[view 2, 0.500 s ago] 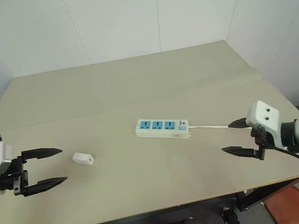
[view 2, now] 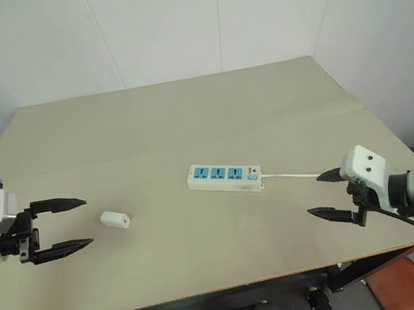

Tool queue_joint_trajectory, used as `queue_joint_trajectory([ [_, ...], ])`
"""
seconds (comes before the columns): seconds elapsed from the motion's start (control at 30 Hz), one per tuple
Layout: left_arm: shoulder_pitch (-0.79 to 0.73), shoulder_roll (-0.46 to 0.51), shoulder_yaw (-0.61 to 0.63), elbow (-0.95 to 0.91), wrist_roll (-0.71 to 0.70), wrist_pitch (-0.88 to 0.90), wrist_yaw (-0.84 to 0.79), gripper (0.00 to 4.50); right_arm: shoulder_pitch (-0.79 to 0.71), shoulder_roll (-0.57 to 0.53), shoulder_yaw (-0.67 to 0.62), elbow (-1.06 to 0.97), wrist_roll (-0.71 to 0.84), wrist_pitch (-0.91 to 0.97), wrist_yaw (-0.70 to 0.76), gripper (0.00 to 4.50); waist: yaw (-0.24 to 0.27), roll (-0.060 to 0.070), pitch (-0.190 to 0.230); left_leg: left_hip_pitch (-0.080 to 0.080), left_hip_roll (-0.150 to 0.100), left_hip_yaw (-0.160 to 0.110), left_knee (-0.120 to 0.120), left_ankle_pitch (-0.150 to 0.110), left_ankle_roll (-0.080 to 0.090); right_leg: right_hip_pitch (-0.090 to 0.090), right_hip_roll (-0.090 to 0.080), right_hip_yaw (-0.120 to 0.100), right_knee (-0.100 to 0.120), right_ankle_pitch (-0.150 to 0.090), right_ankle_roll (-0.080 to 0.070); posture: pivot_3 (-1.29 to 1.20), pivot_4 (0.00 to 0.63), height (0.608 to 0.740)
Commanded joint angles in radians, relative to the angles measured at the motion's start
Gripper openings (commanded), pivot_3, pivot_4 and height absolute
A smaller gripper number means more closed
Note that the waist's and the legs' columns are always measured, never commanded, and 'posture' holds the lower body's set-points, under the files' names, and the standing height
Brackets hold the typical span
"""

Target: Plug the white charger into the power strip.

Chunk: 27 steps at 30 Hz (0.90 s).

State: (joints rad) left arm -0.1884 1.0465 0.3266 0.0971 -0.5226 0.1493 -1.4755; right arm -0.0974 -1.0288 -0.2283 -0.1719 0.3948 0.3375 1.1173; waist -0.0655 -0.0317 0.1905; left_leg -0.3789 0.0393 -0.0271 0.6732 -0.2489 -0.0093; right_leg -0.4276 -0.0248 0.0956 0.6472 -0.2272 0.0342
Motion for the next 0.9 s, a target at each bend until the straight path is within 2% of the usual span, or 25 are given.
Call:
queue_joint_trajectory([
  [0.03,-0.021,0.009,0.003,0.002,0.005,-0.016,-0.006,4.5,0.001,-0.01,-0.034,-0.028,0.0,-0.005,-0.005,4.48,0.0,0.0,0.0,0.0,0.0,0.0,0.0,0.0,0.0,0.0,0.0,0.0,0.0,0.0,0.0,0.0,0.15,0.74],
  [0.33,-0.015,-0.003,0.004,-0.012,0.009,-0.02,0.001,4.5,-0.015,-0.011,-0.024,-0.012,-0.007,-0.026,0.002,4.48,0.0,0.0,0.0,0.0,0.0,0.0,0.0,0.0,0.0,0.0,0.0,0.0,0.0,0.0,0.0,0.0,0.15,0.74],
  [0.57,-0.04,-0.025,-0.012,-0.002,0.01,-0.032,0.003,4.5,-0.13,0.067,0.005,0.072,0.017,-0.086,0.007,4.48,-0.002,0.0,0.0,0.0,0.0,0.0,0.0,0.0,0.0,0.0,0.0,0.0,0.0,0.0,0.0,0.0,0.15,0.74],
  [0.73,-0.106,-0.066,-0.059,0.006,0.007,-0.035,-0.001,4.5,-0.318,0.179,0.103,0.295,-0.033,-0.22,0.065,4.48,-0.002,0.0,0.0,0.0,0.0,0.0,0.0,0.0,0.0,0.001,0.0,0.0,0.0,0.001,0.0,0.0,0.15,0.74],
  [0.9,-0.17,-0.102,-0.119,0.02,0.021,-0.043,-0.009,4.5,-0.516,0.305,0.197,0.607,-0.087,-0.383,0.17,4.48,-0.004,0.0,0.0,0.0,0.0,0.0,0.0,0.0,0.0,0.0,0.0,0.0,0.0,0.001,-0.001,0.0,0.15,0.74],
])
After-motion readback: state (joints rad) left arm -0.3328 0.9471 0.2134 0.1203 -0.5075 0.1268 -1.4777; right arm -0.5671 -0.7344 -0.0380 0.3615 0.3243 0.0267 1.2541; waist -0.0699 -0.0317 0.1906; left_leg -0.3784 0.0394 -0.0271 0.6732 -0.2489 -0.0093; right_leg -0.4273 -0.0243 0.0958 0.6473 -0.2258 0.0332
